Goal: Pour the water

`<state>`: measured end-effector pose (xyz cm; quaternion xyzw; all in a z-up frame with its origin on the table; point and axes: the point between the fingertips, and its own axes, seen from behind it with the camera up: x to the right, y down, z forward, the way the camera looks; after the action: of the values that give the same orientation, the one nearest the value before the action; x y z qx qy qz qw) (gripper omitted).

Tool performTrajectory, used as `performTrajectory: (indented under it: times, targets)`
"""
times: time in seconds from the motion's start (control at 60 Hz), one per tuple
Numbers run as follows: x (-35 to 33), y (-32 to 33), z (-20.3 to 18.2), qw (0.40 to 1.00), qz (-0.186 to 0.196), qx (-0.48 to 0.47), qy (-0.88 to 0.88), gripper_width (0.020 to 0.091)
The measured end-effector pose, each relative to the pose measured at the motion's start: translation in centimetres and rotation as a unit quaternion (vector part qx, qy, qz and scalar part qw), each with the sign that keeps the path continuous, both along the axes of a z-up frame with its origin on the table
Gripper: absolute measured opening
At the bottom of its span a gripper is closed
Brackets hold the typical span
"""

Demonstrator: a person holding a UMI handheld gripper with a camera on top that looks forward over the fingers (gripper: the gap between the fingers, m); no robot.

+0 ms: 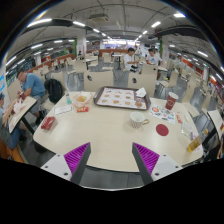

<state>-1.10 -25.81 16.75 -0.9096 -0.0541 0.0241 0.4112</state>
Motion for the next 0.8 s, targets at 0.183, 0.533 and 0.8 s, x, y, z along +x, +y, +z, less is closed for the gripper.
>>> performTrajectory:
  times: [0.183,0.533,0.8]
  targets:
    - [6.9,-0.8,-1.1,1.000,-0.025,0.001,-0.007,0.0850]
    - [29.3,-2.0,-6.8,0.993,-0.108,0.026,-0.032,0.0853]
    - [44.5,0.7,-10.9,0.986,-0.154,0.055,-0.024,0.0848]
